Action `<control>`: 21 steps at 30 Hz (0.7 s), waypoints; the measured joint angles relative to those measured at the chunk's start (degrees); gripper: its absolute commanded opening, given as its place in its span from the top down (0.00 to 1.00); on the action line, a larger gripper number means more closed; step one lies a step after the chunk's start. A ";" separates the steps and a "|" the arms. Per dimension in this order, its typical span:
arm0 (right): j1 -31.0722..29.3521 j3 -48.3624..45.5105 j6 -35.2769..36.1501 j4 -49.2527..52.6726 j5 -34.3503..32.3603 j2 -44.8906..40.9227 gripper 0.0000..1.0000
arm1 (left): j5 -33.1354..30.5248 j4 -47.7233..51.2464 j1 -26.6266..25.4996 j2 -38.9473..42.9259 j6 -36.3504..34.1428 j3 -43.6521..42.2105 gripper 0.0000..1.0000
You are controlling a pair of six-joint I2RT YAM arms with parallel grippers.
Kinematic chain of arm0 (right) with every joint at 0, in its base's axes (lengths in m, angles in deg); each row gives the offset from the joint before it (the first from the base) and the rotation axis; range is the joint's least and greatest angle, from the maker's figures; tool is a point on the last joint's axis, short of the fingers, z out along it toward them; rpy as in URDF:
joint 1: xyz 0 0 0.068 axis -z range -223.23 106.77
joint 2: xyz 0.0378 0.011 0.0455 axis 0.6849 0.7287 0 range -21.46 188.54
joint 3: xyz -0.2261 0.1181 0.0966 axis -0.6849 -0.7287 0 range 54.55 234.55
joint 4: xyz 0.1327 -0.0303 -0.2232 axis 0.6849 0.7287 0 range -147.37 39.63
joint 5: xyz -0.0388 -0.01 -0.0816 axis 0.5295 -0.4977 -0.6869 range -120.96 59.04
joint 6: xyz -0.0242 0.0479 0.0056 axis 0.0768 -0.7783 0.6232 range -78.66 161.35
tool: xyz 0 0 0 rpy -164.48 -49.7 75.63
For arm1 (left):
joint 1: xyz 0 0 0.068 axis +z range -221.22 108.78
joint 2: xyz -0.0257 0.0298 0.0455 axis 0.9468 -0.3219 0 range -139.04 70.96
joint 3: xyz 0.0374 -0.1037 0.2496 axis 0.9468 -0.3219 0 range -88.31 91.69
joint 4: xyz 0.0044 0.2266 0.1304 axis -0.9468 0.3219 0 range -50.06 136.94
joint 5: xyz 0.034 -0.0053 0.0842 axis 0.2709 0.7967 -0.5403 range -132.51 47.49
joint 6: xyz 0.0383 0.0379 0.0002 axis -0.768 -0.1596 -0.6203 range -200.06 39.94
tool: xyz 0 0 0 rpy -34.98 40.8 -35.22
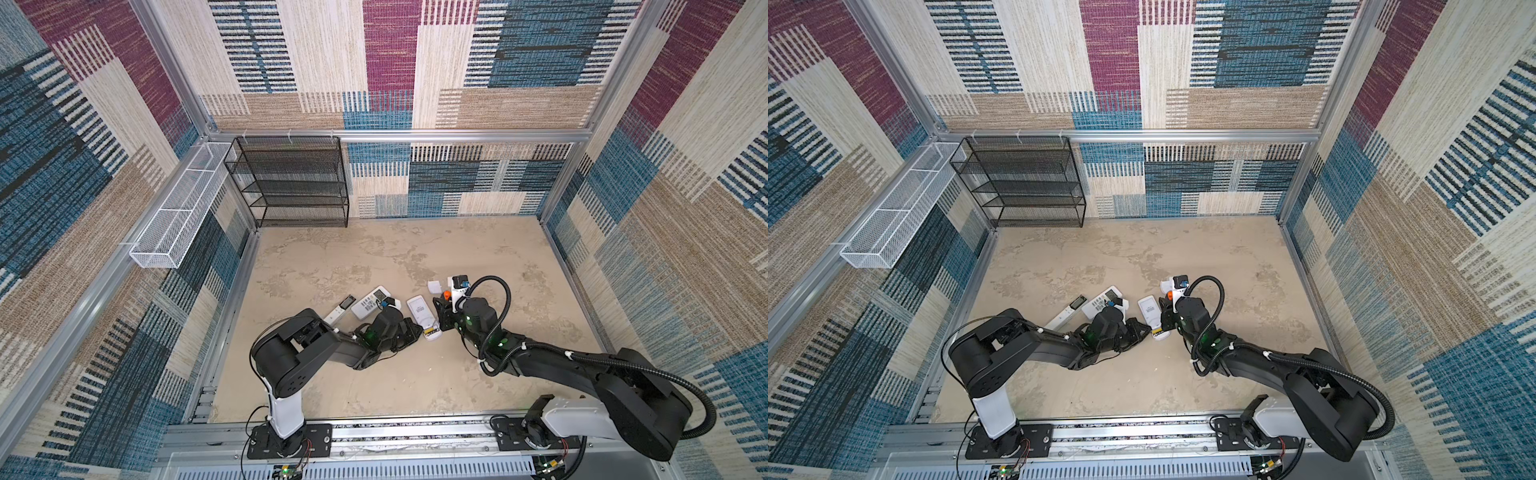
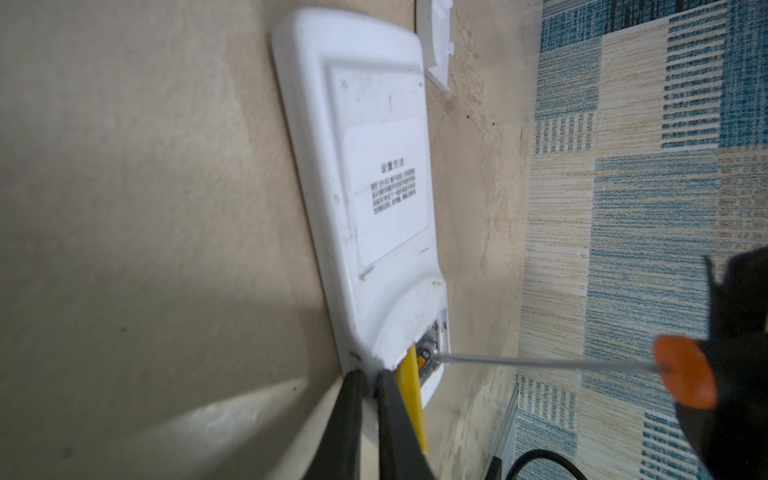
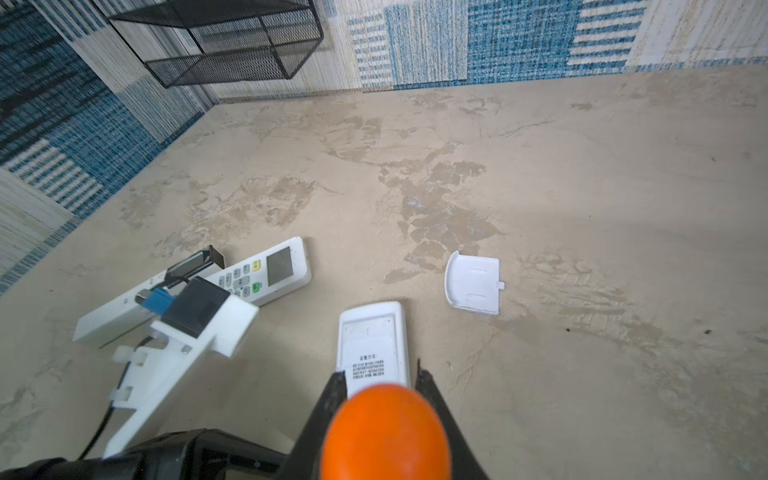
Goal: Unload the batteries from the remote control
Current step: 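Lever the screwdriver tip against the battery to lift it out of the compartment, then pry the yellow battery upward with the screwdriver while the left gripper holds the remote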
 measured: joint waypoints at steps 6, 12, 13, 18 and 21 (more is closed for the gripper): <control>0.11 0.11 -0.59 0.07 0.35 -0.37 1.00 | -0.24 1.88 -0.07 1.05 -0.07 0.02 0.83; 0.15 0.72 0.11 0.68 -0.24 0.63 1.00 | 0.46 10.16 -0.07 3.98 -1.31 1.42 0.70; 0.24 1.01 0.42 0.87 -0.39 1.01 1.00 | 0.46 11.54 -0.04 4.44 -1.44 1.75 0.69; 0.37 1.75 1.16 1.84 -0.72 2.89 1.00 | 0.44 16.11 0.04 6.05 -2.86 3.17 0.68; 0.39 1.88 1.18 1.36 -0.72 3.52 1.00 | 0.44 17.66 0.04 6.84 -3.06 3.19 0.69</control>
